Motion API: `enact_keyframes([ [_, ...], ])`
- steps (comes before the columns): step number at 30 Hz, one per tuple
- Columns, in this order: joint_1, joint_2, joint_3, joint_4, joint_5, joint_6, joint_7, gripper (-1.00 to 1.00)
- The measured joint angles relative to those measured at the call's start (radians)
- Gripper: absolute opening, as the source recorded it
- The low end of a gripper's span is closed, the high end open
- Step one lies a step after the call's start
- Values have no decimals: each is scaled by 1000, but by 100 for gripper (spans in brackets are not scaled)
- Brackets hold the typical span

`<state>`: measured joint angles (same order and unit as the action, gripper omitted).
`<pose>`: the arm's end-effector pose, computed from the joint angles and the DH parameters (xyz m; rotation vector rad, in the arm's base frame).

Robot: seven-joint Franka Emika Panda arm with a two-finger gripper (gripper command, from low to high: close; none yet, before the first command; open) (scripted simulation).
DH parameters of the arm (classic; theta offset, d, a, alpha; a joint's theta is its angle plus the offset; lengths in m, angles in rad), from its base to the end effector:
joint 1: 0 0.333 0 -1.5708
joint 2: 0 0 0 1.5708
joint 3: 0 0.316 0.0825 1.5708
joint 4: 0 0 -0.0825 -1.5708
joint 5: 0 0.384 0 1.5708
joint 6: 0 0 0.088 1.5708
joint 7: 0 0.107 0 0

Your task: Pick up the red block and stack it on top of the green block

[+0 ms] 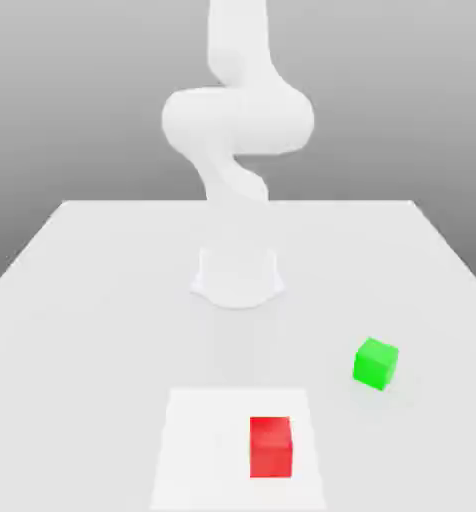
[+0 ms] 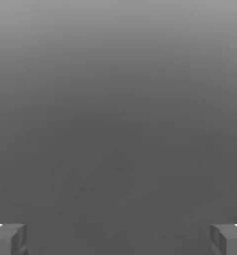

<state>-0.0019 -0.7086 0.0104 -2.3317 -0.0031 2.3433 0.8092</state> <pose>0.3815 0.0045 0.6665 -2.4971 1.0548 -0.9422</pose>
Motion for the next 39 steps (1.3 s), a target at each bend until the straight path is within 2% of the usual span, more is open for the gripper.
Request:
enact_keyframes([
  [21, 17, 767, 57, -266, -21, 364, 74, 0],
  [27, 31, 985, 41, -262, -48, 526, 99, 0],
  [28, 35, 1015, 36, -258, -53, 552, 102, -100],
  [35, 36, 1020, 35, -257, -55, 557, 105, -100],
  [39, 27, 900, 50, -275, -30, 455, 86, -100],
])
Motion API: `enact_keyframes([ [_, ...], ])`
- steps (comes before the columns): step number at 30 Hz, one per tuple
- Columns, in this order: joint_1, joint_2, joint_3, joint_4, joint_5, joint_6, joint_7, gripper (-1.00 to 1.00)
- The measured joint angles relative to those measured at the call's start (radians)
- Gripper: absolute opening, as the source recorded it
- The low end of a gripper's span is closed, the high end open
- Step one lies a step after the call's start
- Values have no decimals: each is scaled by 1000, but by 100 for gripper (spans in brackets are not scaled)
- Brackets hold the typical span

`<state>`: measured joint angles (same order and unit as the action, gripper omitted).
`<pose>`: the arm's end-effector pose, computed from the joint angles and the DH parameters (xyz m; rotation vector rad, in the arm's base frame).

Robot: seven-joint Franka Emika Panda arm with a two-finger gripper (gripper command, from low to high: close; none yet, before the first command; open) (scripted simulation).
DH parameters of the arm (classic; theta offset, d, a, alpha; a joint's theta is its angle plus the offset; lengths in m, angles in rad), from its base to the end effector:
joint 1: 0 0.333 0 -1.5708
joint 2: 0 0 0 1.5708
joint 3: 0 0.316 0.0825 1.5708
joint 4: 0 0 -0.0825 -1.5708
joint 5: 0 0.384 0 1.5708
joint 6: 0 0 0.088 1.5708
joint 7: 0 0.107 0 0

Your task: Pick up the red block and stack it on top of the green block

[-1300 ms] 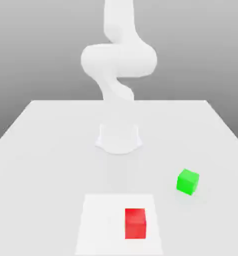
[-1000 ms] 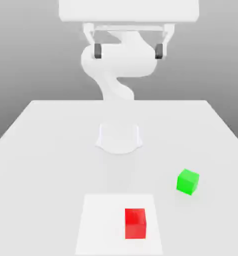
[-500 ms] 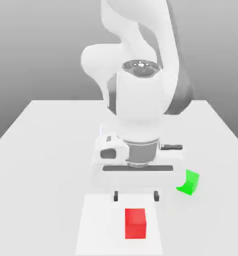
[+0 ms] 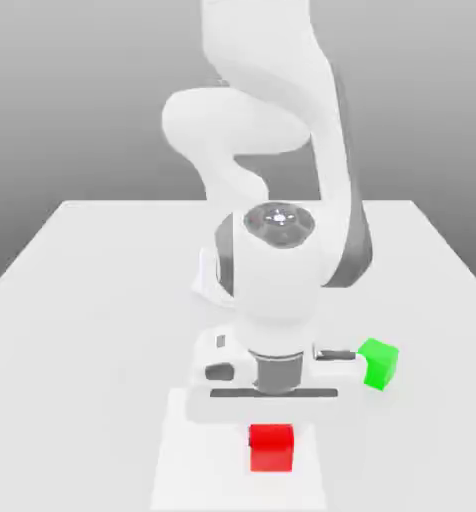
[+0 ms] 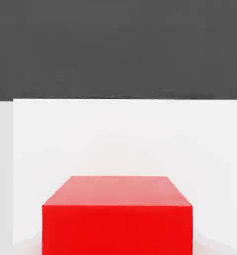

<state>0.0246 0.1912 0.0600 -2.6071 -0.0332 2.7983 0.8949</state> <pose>0.4342 0.0396 0.1869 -2.9052 1.1944 -0.0005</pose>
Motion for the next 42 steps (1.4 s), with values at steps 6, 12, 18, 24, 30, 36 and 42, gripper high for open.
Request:
enact_keyframes([
  [6, 91, -161, 71, -63, 118, -87, 76, -100],
  [12, 207, -286, 134, -145, 215, -119, 249, -100],
  [18, 277, -391, 234, -233, 260, -135, 460, -100],
  [24, 309, -454, 344, -316, 255, -129, 675, -100],
  [30, 224, -381, 400, -324, 121, -78, 784, -100],
  [36, 157, -300, 424, -322, -19, -30, 880, -100],
  [42, 125, -231, 423, -317, -128, 16, 954, -100],
])
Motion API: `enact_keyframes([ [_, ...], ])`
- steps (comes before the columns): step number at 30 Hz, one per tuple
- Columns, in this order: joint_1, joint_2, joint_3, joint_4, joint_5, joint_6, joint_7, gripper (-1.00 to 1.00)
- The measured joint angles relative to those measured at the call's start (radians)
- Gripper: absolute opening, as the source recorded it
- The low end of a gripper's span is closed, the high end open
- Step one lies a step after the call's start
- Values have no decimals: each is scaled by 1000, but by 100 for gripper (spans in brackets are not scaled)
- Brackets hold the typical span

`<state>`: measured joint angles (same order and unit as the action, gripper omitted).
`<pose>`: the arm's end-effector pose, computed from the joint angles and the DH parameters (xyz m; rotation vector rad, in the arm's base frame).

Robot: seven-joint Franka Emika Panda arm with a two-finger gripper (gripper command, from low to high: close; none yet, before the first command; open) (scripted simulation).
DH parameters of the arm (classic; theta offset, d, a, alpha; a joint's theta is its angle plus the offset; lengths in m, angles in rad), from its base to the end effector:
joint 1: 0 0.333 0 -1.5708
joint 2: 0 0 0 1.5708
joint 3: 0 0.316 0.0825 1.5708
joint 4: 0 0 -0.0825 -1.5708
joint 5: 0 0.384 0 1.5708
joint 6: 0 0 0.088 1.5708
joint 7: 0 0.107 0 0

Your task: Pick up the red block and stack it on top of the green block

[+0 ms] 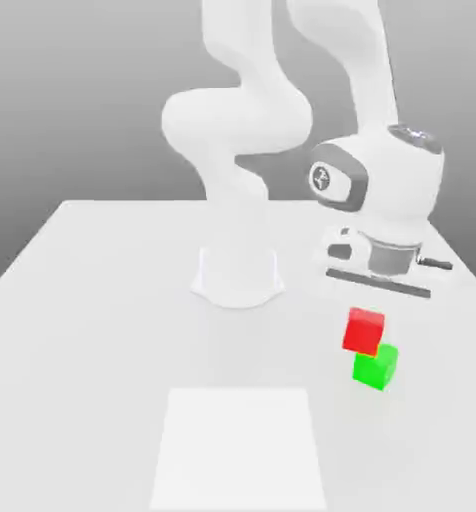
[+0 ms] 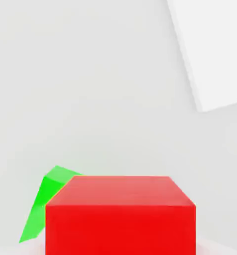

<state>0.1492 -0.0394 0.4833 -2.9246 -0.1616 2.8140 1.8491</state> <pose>0.2600 0.1969 0.1867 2.6274 -1.5440 0.0549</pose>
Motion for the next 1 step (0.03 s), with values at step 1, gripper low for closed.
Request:
enact_keyframes([
  [1, -3, 10, 0, 1, -13, 8, 9, -100],
])
